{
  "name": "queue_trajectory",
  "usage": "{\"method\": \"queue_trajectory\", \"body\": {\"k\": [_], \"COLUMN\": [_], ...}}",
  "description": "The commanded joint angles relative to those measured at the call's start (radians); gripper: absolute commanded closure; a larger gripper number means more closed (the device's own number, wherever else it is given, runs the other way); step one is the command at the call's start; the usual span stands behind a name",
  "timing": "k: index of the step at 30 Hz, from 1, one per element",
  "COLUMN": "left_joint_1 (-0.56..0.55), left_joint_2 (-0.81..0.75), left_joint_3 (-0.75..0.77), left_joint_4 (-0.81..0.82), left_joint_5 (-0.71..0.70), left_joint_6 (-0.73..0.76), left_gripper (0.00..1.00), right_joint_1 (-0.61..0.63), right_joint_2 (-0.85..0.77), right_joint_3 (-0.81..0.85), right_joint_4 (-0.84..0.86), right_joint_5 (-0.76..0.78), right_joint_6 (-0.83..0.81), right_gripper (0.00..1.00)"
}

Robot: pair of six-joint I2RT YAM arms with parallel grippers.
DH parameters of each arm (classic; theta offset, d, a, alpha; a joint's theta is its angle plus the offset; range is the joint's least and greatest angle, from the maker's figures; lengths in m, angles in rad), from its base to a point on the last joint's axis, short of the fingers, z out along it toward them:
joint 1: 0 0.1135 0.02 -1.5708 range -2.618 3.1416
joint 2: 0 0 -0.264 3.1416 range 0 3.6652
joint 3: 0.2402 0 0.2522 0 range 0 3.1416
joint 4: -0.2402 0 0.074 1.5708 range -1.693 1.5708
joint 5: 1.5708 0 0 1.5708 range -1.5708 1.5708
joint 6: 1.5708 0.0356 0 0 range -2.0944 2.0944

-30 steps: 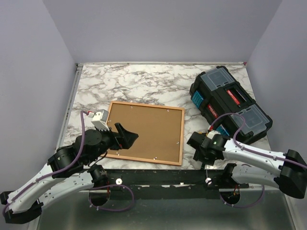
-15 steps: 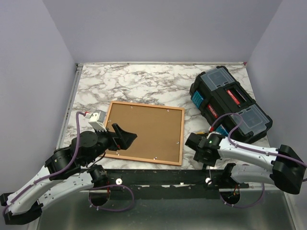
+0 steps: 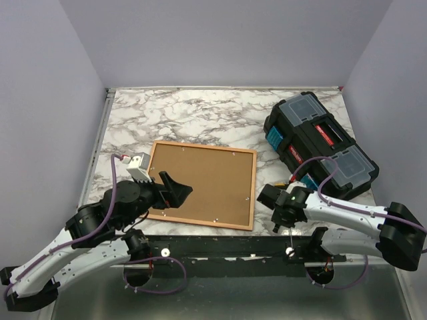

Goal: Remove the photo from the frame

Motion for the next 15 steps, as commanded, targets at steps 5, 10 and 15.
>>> {"method": "queue_trajectory", "body": {"k": [5,10,15], "left_joint_1": [0.019,0.045,0.1], "left_joint_2": [0.145,0.193,0.241], "left_joint_3": [-0.049,-0.118,-0.205], "left_joint_4": [0.065,0.219,0.434], "left_joint_5": [0.122,0.273,0.453], "left_joint_6": [-0.003,-0.058,-0.153], "left_gripper": [0.01,0.01,0.01], "right_joint_1": [-0.002,-0.003,-0.002], "right_joint_2": [-0.149,-0.324,-0.434], "right_joint_3": [0.005,-0.019,0.01], "right_joint_4": [0.083,0.137,0.167], "right_joint_5": [-0.02,-0.125,-0.174], "right_joint_6": [-0.101,-0.167,-0.295], "right_gripper": [0.99,0.99,0.99]}}
